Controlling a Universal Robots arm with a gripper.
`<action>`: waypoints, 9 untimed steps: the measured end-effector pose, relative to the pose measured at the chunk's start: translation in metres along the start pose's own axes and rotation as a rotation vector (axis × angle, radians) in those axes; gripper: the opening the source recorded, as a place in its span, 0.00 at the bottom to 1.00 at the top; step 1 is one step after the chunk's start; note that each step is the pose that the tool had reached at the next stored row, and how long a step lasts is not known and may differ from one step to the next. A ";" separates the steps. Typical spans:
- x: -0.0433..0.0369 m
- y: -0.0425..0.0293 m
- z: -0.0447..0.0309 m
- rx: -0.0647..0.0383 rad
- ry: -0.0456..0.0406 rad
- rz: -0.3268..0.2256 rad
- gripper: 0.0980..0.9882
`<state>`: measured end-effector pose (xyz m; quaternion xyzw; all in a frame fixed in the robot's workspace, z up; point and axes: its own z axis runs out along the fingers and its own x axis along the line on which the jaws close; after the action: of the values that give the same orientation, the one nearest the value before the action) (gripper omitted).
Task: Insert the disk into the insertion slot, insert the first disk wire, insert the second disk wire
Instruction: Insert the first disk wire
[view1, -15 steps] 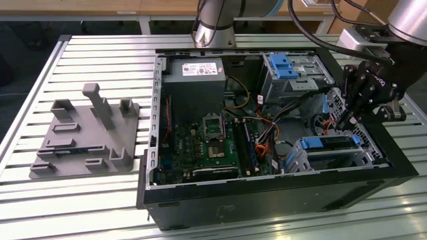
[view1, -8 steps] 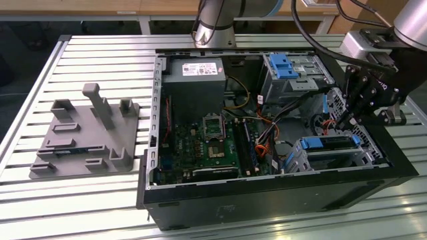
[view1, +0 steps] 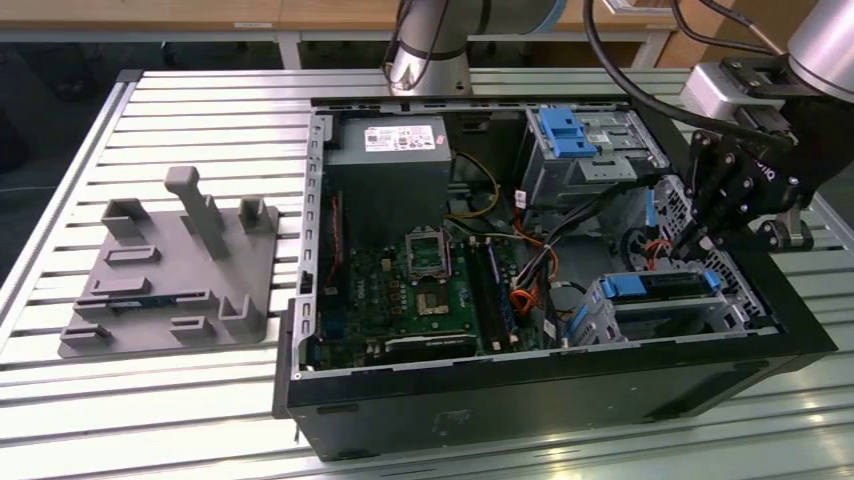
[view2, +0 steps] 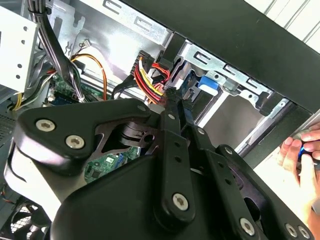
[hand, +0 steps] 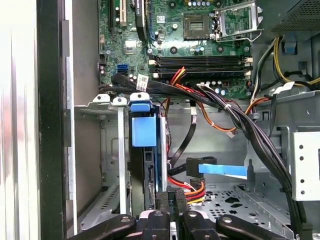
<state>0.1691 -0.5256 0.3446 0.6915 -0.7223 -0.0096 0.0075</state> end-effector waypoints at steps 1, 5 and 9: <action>0.0002 0.0000 0.0001 0.000 0.0000 -0.003 0.08; 0.0020 -0.0001 0.0003 0.000 0.0004 -0.013 0.08; 0.0041 -0.0002 0.0015 0.000 0.0002 -0.013 0.08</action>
<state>0.1690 -0.5296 0.3431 0.6962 -0.7177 -0.0096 0.0075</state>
